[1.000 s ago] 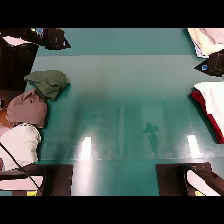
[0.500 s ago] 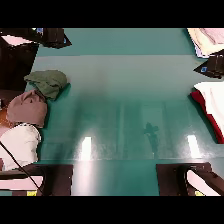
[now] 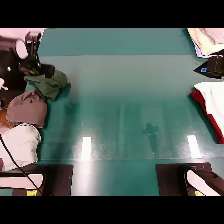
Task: Fold the shirts.
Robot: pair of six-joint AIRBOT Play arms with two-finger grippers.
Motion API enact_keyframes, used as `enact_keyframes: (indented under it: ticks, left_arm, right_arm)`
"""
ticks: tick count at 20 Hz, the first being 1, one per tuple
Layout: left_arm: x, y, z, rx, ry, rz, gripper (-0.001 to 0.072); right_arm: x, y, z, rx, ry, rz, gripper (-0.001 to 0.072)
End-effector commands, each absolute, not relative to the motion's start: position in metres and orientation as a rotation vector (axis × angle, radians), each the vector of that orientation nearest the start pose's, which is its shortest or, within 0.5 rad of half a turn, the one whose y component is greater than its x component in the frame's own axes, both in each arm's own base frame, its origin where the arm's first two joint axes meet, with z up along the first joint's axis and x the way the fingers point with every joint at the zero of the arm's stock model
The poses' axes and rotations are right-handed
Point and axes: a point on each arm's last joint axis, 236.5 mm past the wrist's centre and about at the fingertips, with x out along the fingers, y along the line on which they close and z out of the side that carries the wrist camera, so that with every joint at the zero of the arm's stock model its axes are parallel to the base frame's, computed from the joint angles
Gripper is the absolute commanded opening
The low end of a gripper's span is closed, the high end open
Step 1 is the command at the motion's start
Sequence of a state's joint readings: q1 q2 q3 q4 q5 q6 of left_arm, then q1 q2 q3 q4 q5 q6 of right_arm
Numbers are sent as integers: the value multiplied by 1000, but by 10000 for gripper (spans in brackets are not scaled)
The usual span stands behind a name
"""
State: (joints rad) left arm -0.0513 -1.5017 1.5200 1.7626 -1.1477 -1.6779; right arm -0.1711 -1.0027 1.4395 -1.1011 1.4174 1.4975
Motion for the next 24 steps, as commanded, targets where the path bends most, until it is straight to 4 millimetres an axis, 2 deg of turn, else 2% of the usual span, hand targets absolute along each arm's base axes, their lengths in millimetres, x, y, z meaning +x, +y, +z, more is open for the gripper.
enact_keyframes:
  ticks: [1, 5, 6, 7, 9, 11, 13, 15, 17, 19, 20, 21, 22, 23, 24]
  left_arm:
    - [477, 52, -2, 54, 1119, 213, 558]
    - [488, 51, -27, 35, 1124, 201, 556]
    - [490, 49, -28, 24, 1117, 195, 527]
    - [492, 46, -27, 11, 1109, 190, 401]
    - [495, 42, -19, -14, 1096, 182, 21]
    - [499, 37, 4, -40, 1075, 168, 23]
    - [510, 17, 55, -19, 995, 72, 23]
    - [514, -17, 137, 20, 855, -49, 23]
    - [494, -68, 230, 59, 684, -221, 23]
    - [450, -127, 314, 73, 517, -431, 22]
    - [422, -157, 349, 77, 437, -546, 23]
    - [395, -181, 374, 83, 375, -646, 23]
    - [368, -204, 394, 92, 322, -742, 23]
    - [348, -221, 403, 98, 299, -809, 23]
    - [333, -235, 401, 107, 312, -862, 22]
  right_arm:
    - [347, 48, 214, 306, 923, 270, 23]
    - [341, 49, 210, 303, 954, 277, 23]
    - [341, 49, 210, 303, 956, 278, 23]
    - [341, 49, 210, 303, 955, 277, 23]
    - [342, 49, 211, 303, 951, 276, 23]
    - [343, 49, 212, 304, 941, 275, 23]
    - [346, 46, 219, 301, 919, 269, 23]
    - [352, 38, 245, 292, 838, 248, 23]
    - [358, 29, 282, 277, 727, 225, 23]
    - [361, 18, 321, 259, 610, 197, 23]
    - [361, 15, 337, 251, 564, 187, 23]
    - [360, 11, 351, 244, 524, 176, 23]
    - [358, 8, 363, 236, 493, 167, 23]
    - [356, 7, 371, 230, 473, 163, 23]
    - [354, 7, 378, 224, 458, 162, 23]
